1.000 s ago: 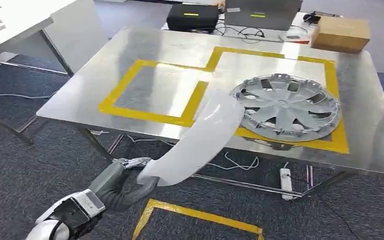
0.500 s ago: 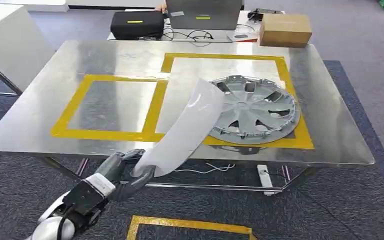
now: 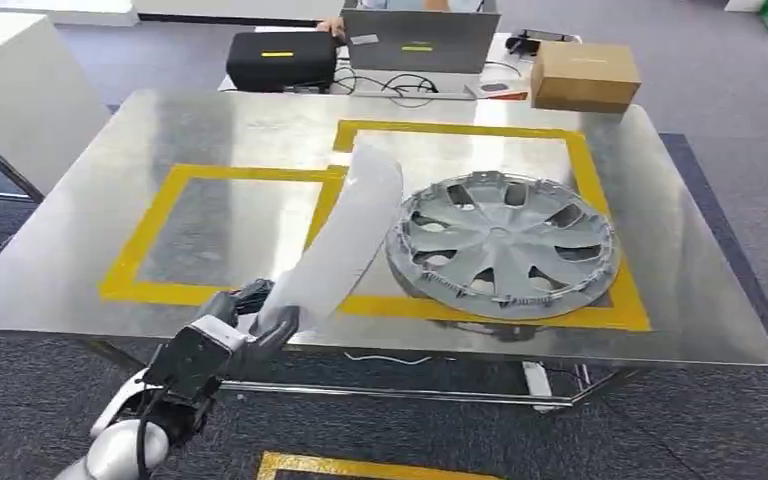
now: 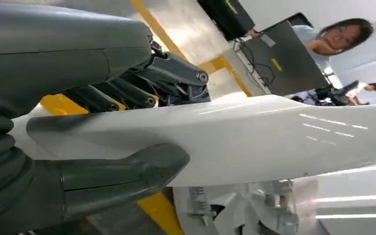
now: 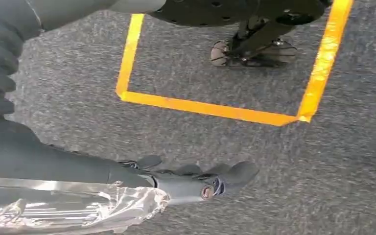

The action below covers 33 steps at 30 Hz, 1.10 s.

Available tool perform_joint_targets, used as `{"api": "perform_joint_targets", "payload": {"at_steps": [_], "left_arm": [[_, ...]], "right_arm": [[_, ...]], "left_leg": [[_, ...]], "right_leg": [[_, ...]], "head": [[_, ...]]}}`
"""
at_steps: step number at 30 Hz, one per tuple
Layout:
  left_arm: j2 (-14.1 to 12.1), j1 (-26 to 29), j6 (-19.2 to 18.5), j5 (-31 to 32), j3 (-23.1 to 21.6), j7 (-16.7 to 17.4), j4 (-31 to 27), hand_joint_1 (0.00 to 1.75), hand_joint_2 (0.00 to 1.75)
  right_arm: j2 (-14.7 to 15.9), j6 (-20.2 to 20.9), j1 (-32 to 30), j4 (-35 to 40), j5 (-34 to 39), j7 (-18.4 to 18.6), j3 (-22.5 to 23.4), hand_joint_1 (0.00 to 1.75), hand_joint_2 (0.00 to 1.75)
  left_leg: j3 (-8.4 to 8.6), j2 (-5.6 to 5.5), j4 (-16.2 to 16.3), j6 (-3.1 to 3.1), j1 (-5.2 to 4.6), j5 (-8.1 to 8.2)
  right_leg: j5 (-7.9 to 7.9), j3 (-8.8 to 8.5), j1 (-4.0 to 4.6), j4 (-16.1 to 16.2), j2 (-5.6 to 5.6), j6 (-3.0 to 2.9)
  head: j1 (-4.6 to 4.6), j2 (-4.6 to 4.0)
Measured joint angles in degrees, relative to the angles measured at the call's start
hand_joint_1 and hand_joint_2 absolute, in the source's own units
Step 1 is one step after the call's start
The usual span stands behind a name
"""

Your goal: Take the parts from the cabinet and place them on the table.

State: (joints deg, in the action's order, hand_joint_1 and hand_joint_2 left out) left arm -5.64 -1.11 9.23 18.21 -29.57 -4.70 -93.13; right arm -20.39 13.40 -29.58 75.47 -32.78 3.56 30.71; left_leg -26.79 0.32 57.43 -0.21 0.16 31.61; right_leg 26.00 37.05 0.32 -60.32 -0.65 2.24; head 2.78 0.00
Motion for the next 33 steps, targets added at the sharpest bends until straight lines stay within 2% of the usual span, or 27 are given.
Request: {"api": "perform_joint_targets", "payload": {"at_steps": [1, 3, 4, 5, 6, 7, 8, 9, 10, 11, 13, 14, 15, 16, 17, 18, 19, 21, 23, 27, 28, 33], "left_arm": [[0.28, -0.09, 0.22, 0.41, 0.35, 0.44, 0.37, 1.75, 1.75], [0.61, -0.38, 0.5, 1.03, 0.76, 0.81, 1.05, 1.75, 1.75], [0.76, -0.61, 0.54, 1.18, 0.94, 0.96, 1.36, 1.75, 1.75], [0.83, -0.81, 0.61, 1.4, 1.07, 0.98, 1.57, 1.75, 1.75], [0.96, -0.93, 0.8, 1.75, 1.2, 1.2, 1.88, 1.75, 1.75], [0.98, -0.94, 1.11, 2.51, 1.31, 1.62, 2.36, 1.75, 1.75], [1.0, -0.94, 1.44, 3.25, 1.38, 2.14, 2.75, 1.75, 1.75], [1.11, -0.94, 1.92, 4.13, 1.46, 2.69, 3.19, 1.75, 1.75], [1.26, -0.98, 2.54, 5.25, 1.61, 3.17, 3.75, 1.75, 1.75], [1.46, -1.0, 3.45, 6.31, 1.79, 3.97, 4.17, 1.75, 1.75], [1.85, -1.26, 4.87, 8.62, 2.53, 5.15, 4.94, 1.75, 1.75], [2.01, -1.48, 5.51, 9.6, 2.93, 5.6, 5.44, 1.75, 1.75], [2.33, -1.85, 6.11, 10.37, 3.46, 6.0, 5.98, 1.75, 1.75], [2.58, -1.91, 6.79, 11.43, 4.06, 6.62, 6.71, 1.75, 1.75], [2.53, -2.28, 7.63, 11.45, 4.53, 6.58, 7.3, 1.75, 1.75], [2.21, -3.68, 8.72, 10.95, 4.72, 6.16, 8.71, 1.75, 1.75], [1.92, -5.33, 9.71, 10.38, 4.87, 5.83, 10.56, 1.75, 1.75], [1.33, -7.85, 11.34, 9.46, 5.97, 5.42, 13.51, 1.75, 1.75], [1.01, -9.16, 12.35, 9.09, 6.8, 5.35, 15.69, 1.75, 1.75], [0.81, -10.12, 12.98, 8.96, 7.39, 5.33, 18.16, 1.75, 1.75], [0.74, -10.23, 13.31, 9.03, 7.47, 5.35, 18.58, 1.75, 1.75], [0.41, -11.38, 16.92, 12.46, 7.78, 6.51, 21.14, 1.75, 1.75]], "right_arm": [[0.0, 0.02, -0.22, 0.46, 0.04, 0.33, -0.22, 0.0, 1.75], [0.0, 0.02, -0.57, 1.0, 0.09, 0.42, -0.28, 0.0, 1.75], [0.0, 0.02, -0.69, 1.18, 0.07, 0.5, -0.33, 0.0, 1.75], [0.0, 0.04, -0.71, 1.31, 0.07, 0.5, -0.46, 0.0, 1.75], [0.0, 0.04, -0.71, 1.42, 0.06, 0.52, -0.59, 0.0, 1.75], [0.0, 0.04, -0.69, 1.49, 0.06, 0.52, -0.74, 0.0, 1.75], [0.0, 0.02, -0.69, 1.57, 0.04, 0.55, -0.81, 0.0, 1.75], [0.0, -0.07, -0.69, 1.57, 0.04, 0.57, -0.85, 0.0, 1.75], [0.0, -0.22, -0.7, 1.57, 0.04, 0.68, -0.94, 0.0, 1.75], [0.0, -0.48, -0.7, 1.57, 0.04, 0.9, -1.16, 0.0, 1.75], [0.0, -1.07, -0.8, 1.66, 0.17, 1.24, -1.29, 0.0, 1.75], [0.0, -1.36, -0.89, 1.75, 0.22, 1.33, -1.33, 0.0, 1.75], [0.0, -1.55, -0.94, 1.77, 0.22, 1.44, -1.4, 0.0, 1.75], [0.0, -1.9, -1.21, 1.88, 0.24, 1.62, -1.7, 0.0, 1.75], [0.0, -2.16, -1.43, 1.94, 0.22, 1.66, -1.86, 0.0, 1.75], [0.0, -2.69, -1.51, 1.97, 0.22, 1.64, -2.01, 0.0, 1.75], [0.0, -3.08, -1.49, 1.97, 0.2, 1.64, -2.21, 0.0, 1.75], [0.0, -3.54, -1.35, 1.97, 0.2, 1.64, -2.73, 0.0, 1.75], [0.0, -3.69, -1.49, 1.97, 0.15, 1.64, -2.91, 0.0, 1.75], [0.0, -3.74, -1.52, 1.97, 0.15, 1.64, -3.12, 0.0, 1.75], [0.0, -3.74, -1.51, 1.97, 0.13, 1.64, -3.17, 0.0, 1.75], [0.0, -3.93, -1.53, 1.97, -0.31, 1.64, -3.61, 0.0, 1.75]], "left_leg": [[0.13, 0.06, -0.32, -0.42, 0.03, 0.17], [0.49, 0.05, 0.09, -1.12, 0.02, -0.42], [-0.81, -0.09, 2.42, -1.34, 0.03, -0.95], [-3.05, -0.14, 6.03, -1.54, 0.03, -1.07], [-5.38, -0.14, 9.57, -1.76, 0.04, 0.07], [-8.67, -0.14, 14.22, -2.01, 0.05, 3.22], [-10.89, -0.14, 16.88, -2.12, 0.05, 5.32], [-12.39, -0.14, 17.77, -2.18, 0.07, 5.98], [-12.73, -0.14, 16.75, -2.15, 0.07, 4.49], [-12.03, -0.14, 13.67, -2.09, 0.07, 1.28], [-8.62, -0.16, 3.99, -1.83, 0.1, -6.08], [-7.92, -0.27, 1.02, -1.78, 0.09, -7.23], [-7.98, -0.25, 0.56, -1.26, 0.02, -4.63], [-8.02, -0.31, 0.65, -1.03, -0.09, -6.08], [-7.99, -0.34, 0.5, -1.23, 0.12, -7.2], [-7.96, -0.41, 0.52, -1.61, 0.11, -6.86], [-7.98, -0.52, 0.52, -1.21, 0.03, -6.97], [-7.95, -0.6, 0.52, -0.99, -0.04, -6.86], [-7.95, -0.6, 0.53, -0.86, -0.04, -6.86], [-7.98, -0.58, 0.55, -0.67, -0.06, -6.82], [-7.97, -0.58, 0.55, -0.59, -0.06, -6.86], [-7.96, -0.58, 0.54, -0.58, -0.01, -6.86]], "right_leg": [[-1.23, -0.43, 0.11, -0.02, 0.29, -0.47], [-1.27, -1.08, -0.22, 0.45, 0.6, -1.06], [-1.28, -1.5, -0.48, 0.97, 0.71, -1.15], [-1.19, -1.85, -0.57, 1.34, 0.83, -1.3], [-1.08, -2.09, -0.65, 1.53, 0.91, -1.44], [-0.79, -2.36, -0.67, 1.6, 1.06, -1.8], [-0.54, -2.58, -0.67, 1.6, 1.24, -1.89], [-0.29, -2.88, -0.68, 1.6, 1.45, -1.97], [-0.05, -3.24, -0.67, 1.6, 1.7, -1.94], [0.23, -3.7, -0.68, 1.6, 1.96, -1.87], [0.76, -4.63, -0.77, 1.6, 2.29, -1.56], [0.99, -4.73, -0.59, 1.5, 2.41, -1.19], [1.08, -4.43, -0.48, 1.25, 2.6, -0.95], [1.31, -4.03, -0.44, 1.39, 2.55, -0.56], [1.73, -3.54, -0.3, 1.11, 2.41, -0.86], [2.05, -3.75, -0.27, 1.24, 2.29, -2.47], [1.81, -3.81, -0.17, 1.3, 2.24, -2.85], [1.45, -4.11, -0.24, 1.77, 2.18, -2.11], [1.28, -4.28, -0.26, 2.16, 2.19, -1.62], [1.05, -5.0, -0.33, 2.6, 2.22, -0.34], [1.01, -5.01, -0.34, 2.62, 2.23, -0.16], [1.05, -4.94, -0.32, 2.61, 2.22, -0.09]], "head": [[-0.04, 0.0], [-0.09, 0.0], [-0.09, 0.0], [-0.33, 0.0], [-0.33, 0.0], [-0.33, 0.0], [-0.35, 0.0], [-0.33, 0.0], [-0.35, 0.0], [-0.33, 0.0], [-0.31, 0.0], [-0.35, 0.0], [-0.5, 0.0], [-0.28, 0.0], [-0.48, 0.0], [-0.24, 0.0], [-0.22, 0.0], [-0.24, 0.0], [-0.24, 0.0], [-0.29, 0.0], [-0.29, 0.0], [-0.31, 0.0]]}}
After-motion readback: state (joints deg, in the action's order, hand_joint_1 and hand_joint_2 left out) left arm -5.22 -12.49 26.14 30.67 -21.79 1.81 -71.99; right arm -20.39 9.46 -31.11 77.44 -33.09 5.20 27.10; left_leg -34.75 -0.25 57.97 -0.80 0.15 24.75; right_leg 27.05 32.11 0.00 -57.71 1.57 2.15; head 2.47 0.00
